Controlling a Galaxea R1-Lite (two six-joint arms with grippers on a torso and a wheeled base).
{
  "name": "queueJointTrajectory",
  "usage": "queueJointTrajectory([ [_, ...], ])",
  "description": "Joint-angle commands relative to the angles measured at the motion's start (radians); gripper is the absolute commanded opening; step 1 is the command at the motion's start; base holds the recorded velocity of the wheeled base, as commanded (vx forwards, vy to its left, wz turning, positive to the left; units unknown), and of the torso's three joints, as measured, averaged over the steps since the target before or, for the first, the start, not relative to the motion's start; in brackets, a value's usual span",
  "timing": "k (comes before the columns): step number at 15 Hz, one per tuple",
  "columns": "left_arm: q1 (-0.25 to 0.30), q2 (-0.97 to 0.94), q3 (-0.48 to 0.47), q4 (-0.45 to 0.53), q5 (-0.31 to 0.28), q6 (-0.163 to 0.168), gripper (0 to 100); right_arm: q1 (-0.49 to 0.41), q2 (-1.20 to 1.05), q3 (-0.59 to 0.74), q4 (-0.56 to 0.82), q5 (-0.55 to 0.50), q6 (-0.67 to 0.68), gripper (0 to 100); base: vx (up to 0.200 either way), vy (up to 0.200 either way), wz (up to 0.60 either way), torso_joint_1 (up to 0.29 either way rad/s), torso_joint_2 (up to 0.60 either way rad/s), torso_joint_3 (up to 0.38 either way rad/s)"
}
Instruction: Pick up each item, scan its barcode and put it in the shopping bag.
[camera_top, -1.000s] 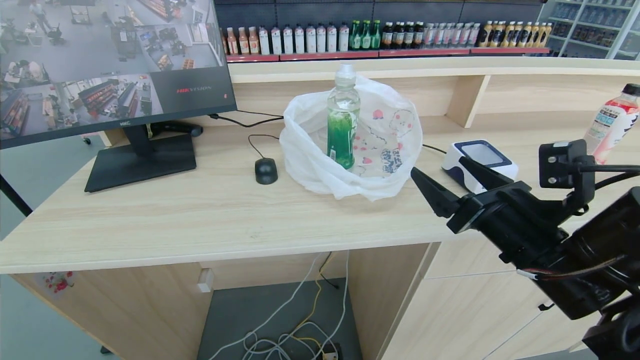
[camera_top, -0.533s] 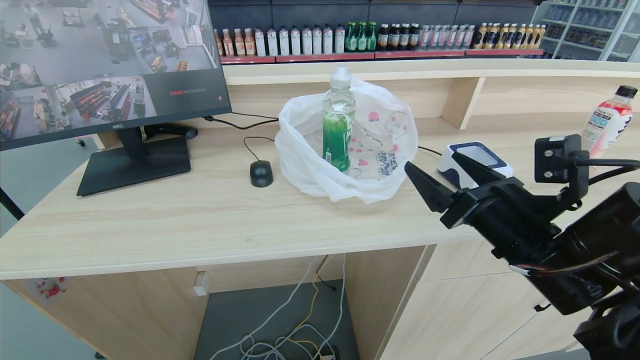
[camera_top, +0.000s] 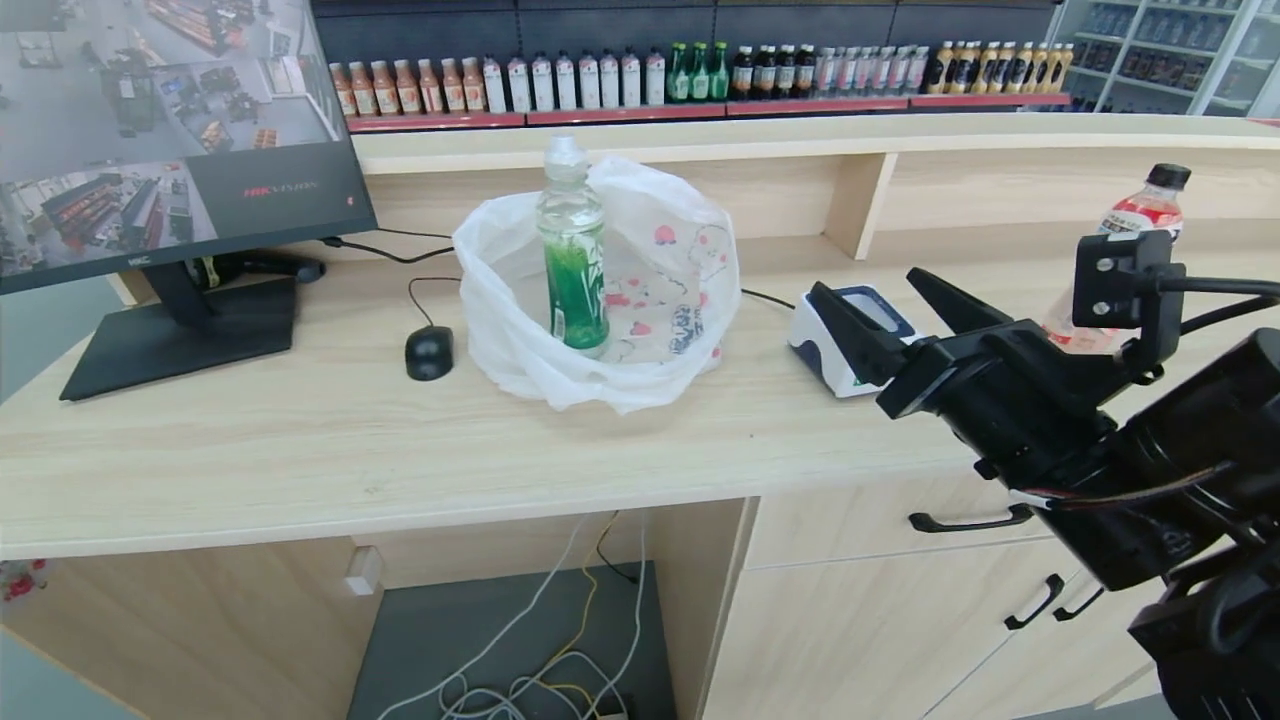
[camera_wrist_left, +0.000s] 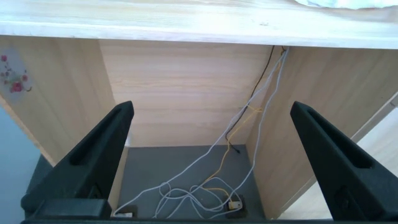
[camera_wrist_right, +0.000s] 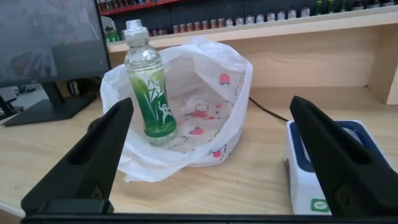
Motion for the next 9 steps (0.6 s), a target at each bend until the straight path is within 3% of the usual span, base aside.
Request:
queueJointTrajectory([
  [1,0.000,0.000,0.000,0.000,0.000,-0.001,100,0.000,-0.009,0.006,-0.001,0.000,0.000,100,0.000,-0.200,0.00,0.002,0.01,0.012],
  [9,0.000,0.000,0.000,0.000,0.000,-0.008,100,-0.009,-0.019,0.092,-0.001,0.000,-0.003,100,0.000,-0.200,0.00,0.002,0.00,0.004],
])
